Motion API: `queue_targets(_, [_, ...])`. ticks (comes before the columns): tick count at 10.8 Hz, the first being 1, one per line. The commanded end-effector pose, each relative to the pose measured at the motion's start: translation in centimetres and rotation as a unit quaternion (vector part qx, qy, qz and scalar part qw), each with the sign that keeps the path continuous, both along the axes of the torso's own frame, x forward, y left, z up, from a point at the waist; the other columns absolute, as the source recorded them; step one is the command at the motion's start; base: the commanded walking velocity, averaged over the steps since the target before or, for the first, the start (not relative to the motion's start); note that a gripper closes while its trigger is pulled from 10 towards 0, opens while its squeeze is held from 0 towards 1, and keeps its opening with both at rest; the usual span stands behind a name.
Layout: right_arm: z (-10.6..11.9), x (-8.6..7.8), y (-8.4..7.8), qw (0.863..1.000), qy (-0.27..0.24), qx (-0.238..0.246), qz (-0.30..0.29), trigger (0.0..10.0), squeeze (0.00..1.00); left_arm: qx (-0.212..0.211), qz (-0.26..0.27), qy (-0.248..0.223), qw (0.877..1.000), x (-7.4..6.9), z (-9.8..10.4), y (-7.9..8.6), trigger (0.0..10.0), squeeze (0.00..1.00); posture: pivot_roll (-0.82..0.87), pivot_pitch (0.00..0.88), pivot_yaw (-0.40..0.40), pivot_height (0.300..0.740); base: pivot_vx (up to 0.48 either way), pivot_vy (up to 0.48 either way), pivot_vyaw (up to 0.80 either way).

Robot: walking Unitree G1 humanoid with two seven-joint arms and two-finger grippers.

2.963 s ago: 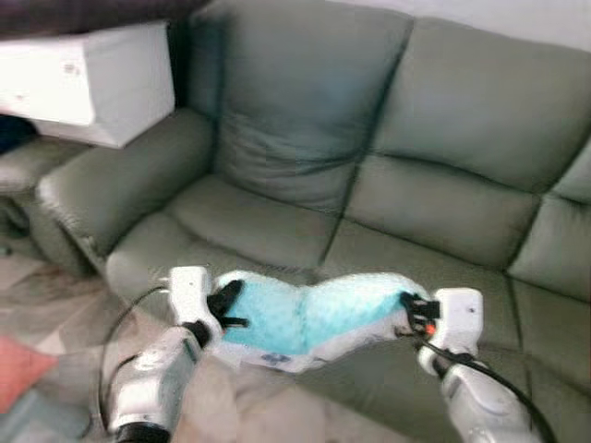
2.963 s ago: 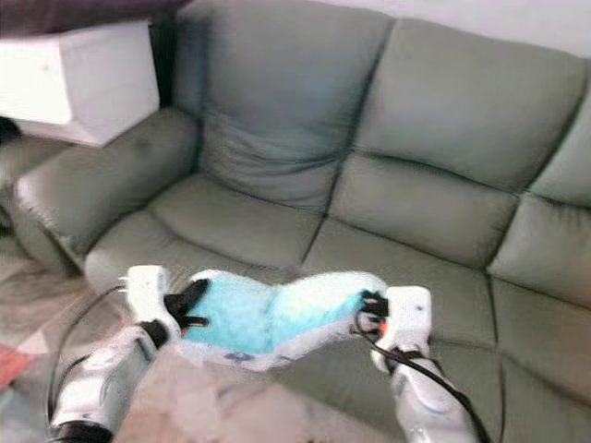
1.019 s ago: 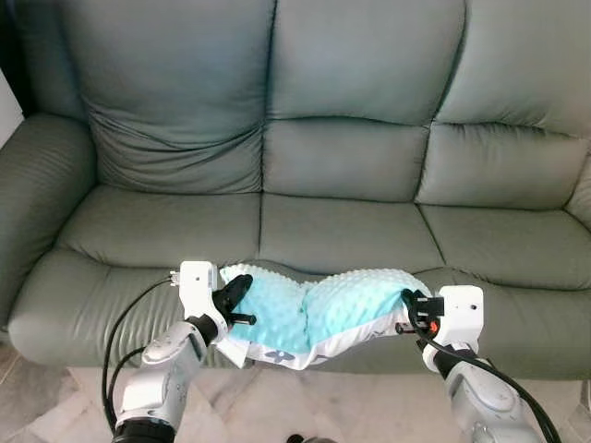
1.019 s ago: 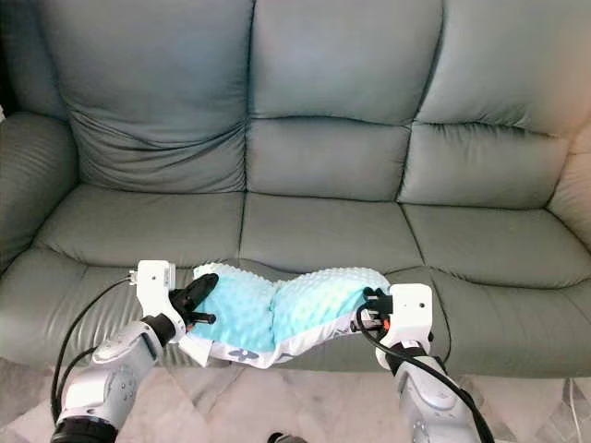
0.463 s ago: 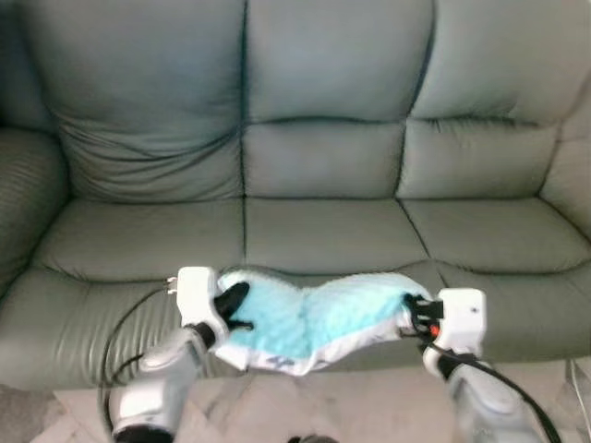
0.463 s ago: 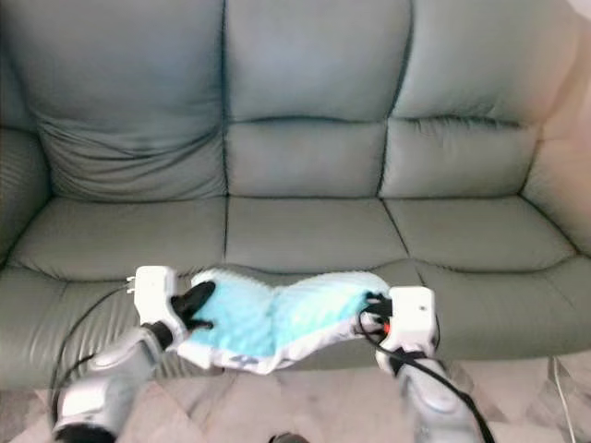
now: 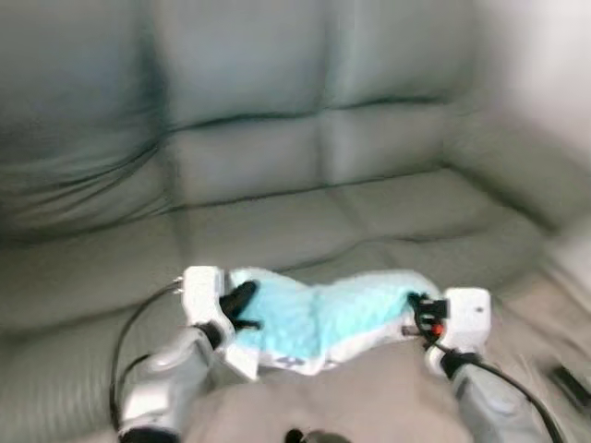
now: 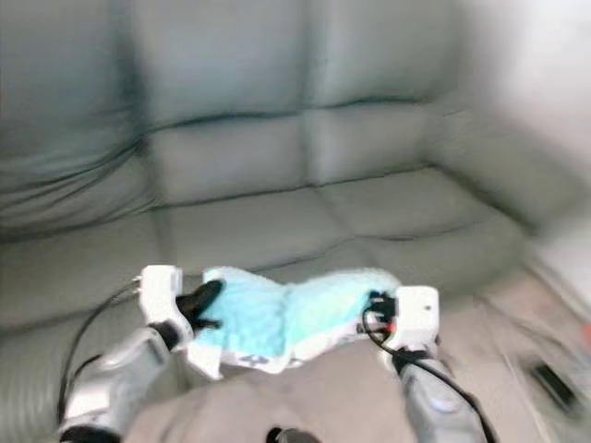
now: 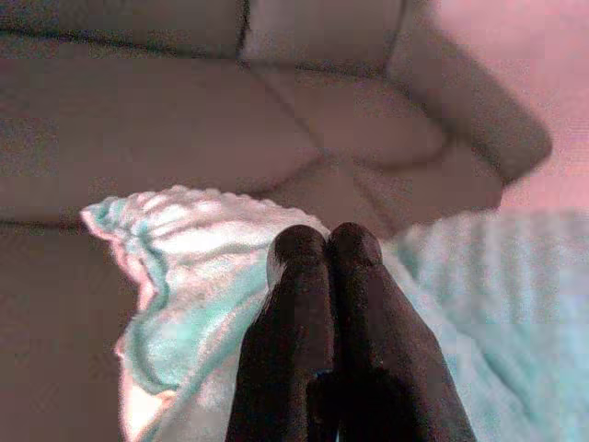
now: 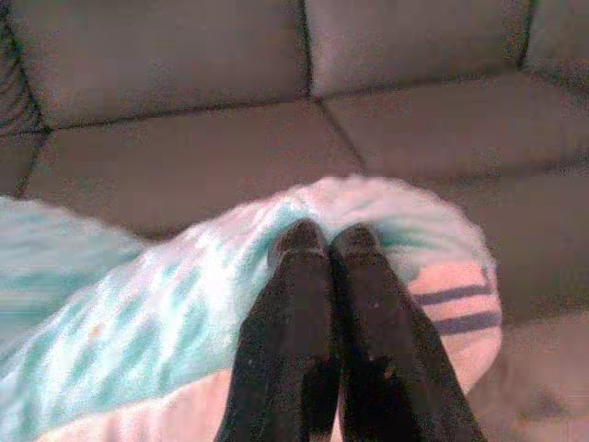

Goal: Move the pillow to the sofa

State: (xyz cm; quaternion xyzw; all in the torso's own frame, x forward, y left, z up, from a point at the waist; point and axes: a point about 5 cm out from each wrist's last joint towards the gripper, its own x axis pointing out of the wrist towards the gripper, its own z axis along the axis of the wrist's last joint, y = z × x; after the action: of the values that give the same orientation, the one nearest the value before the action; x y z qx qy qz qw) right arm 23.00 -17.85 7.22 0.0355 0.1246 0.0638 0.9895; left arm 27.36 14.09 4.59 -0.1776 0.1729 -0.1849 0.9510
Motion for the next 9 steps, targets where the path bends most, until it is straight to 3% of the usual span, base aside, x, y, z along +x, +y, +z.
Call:
queue_targets(1, [0.4, 0.1, -0.3, 1.0, -0.008, 0.0, -0.001, 10.0, 0.0, -0.005, 0.002, -0.007, 1.0, 0.1, 0.4, -0.1, 10.0, 0.0, -0.19, 0.124, -0.064, 0.74, 0.0, 0.0, 0.0])
queue_targets(7, [0.4, 0.1, 0.0, 1.0, -0.013, -0.017, 0.015, 10.0, 0.0, 0.034, 0.041, -0.025, 0.998, 0.8, 0.8, 0.4, 10.0, 0.0, -0.19, 0.12, -0.062, 0.74, 0.0, 0.0, 0.0])
queue_targets(9, [0.6, 0.6, 0.0, 1.0, -0.022, -0.017, 0.015, 10.0, 0.0, 0.118, 0.112, -0.075, 0.984, 1.5, 1.7, 2.6, 10.0, 0.0, -0.16, 0.116, -0.059, 0.74, 0.0, 0.0, 0.67])
